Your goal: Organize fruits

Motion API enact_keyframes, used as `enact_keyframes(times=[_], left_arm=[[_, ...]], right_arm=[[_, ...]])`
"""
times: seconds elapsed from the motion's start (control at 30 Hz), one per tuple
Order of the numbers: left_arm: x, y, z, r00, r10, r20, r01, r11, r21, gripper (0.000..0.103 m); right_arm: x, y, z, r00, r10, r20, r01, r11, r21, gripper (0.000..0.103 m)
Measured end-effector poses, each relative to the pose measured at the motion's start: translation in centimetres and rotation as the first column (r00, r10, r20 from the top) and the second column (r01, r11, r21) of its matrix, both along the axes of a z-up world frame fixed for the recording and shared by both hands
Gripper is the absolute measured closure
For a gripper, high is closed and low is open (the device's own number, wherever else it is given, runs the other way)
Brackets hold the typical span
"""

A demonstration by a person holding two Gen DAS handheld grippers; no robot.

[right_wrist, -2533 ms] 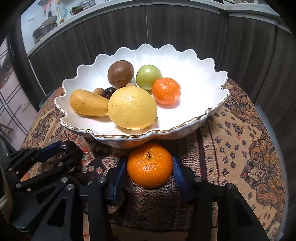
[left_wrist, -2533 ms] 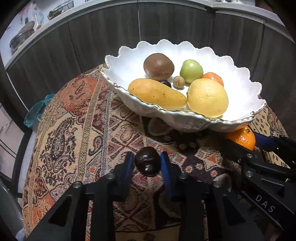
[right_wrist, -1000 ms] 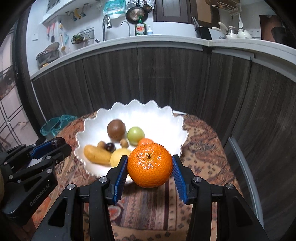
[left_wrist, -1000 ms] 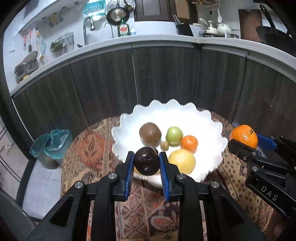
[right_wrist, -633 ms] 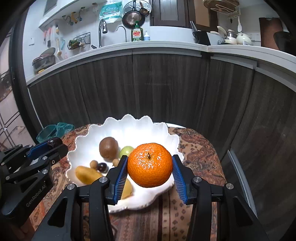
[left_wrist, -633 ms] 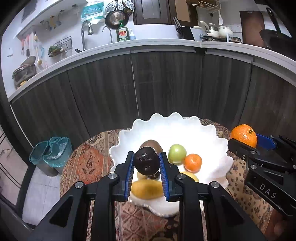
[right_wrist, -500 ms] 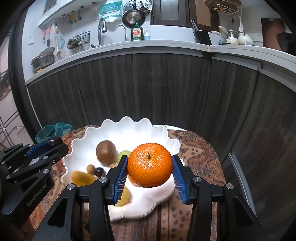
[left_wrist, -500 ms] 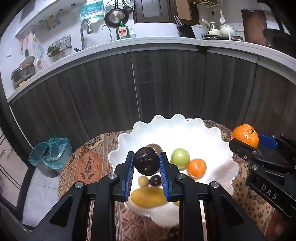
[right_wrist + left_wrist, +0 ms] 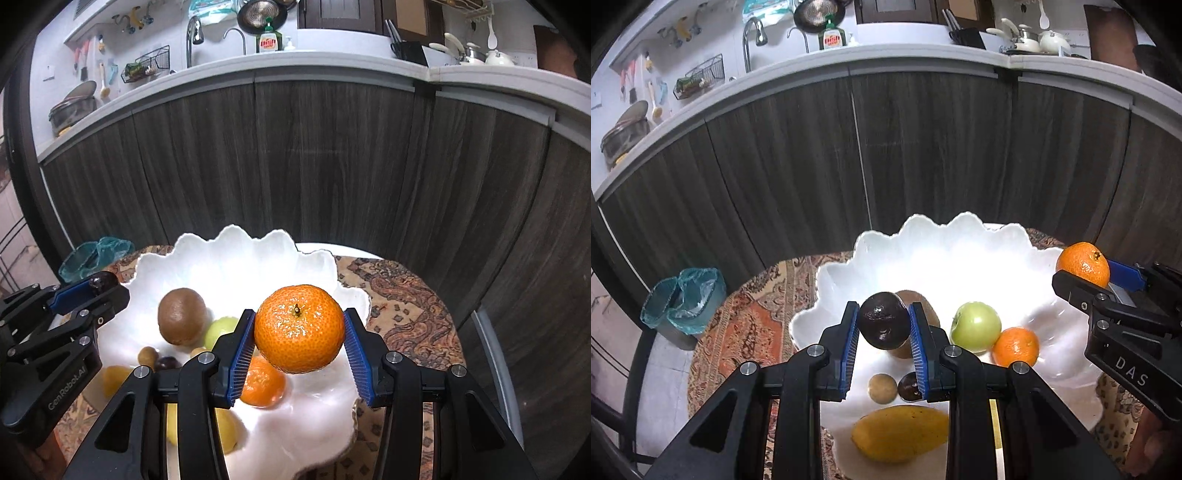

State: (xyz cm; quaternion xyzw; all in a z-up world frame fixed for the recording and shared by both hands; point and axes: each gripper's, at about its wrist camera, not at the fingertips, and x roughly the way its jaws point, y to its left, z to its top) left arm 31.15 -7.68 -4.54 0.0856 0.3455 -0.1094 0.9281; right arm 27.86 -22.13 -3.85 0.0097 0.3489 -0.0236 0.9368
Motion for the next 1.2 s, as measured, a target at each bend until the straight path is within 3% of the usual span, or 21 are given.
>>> enact_keyframes(times=[0.33, 0.47, 0.63, 0.77, 0.8, 0.9, 1.03, 1.2], left_arm=[[0.4, -0.3, -1.2, 1.000, 0.021, -0.005, -0.021, 1.000, 0.006, 0.075], [0.2, -0.2, -1.1, 1.000, 0.024, 0.006, -0.024, 1.000, 0.011, 0.058], [-0.1, 0.0, -0.8, 0.999, 0.039, 0.022, -0.039, 0.999, 0.020, 0.048], [-0.3, -0.1, -0.7, 0.998, 0.044, 0.036, -0.045, 0.999, 0.030, 0.039], [-0.4, -0.1, -0.6, 0.998, 0.047, 0.040, -0.048, 0.998, 0.034, 0.039], [-0.7, -0.1, -0.4, 0.997, 0.060, 0.046, -0.062, 0.997, 0.041, 0.038], [-1.3, 0.1, 0.1, 0.995, 0.084, 0.062, -0.086, 0.996, 0.035, 0.021], [-2.4, 0.2, 0.7, 0.992, 0.097, 0.078, -0.100, 0.994, 0.043, 0.020]], right_arm=[[0.9, -0.1, -2.0, 0.999, 0.008, -0.034, -0.008, 1.000, 0.009, 0.055], [0.9, -0.3, -2.0, 1.000, 0.004, -0.029, -0.004, 1.000, 0.008, 0.055], [0.8, -0.3, -1.9, 1.000, -0.001, -0.024, 0.002, 1.000, 0.003, 0.053], [0.1, -0.3, -1.3, 0.999, -0.026, 0.020, 0.027, 0.999, -0.026, 0.021], [-0.2, -0.3, -1.1, 0.999, -0.034, 0.034, 0.035, 0.999, -0.035, 0.018], [-0.5, -0.3, -0.6, 0.998, -0.039, 0.051, 0.042, 0.998, -0.049, 0.018], [-0.7, -0.4, -0.4, 0.998, -0.039, 0.050, 0.040, 0.999, -0.035, 0.018], [-1.4, -0.7, 0.0, 0.997, -0.055, 0.061, 0.057, 0.998, -0.030, 0.013]])
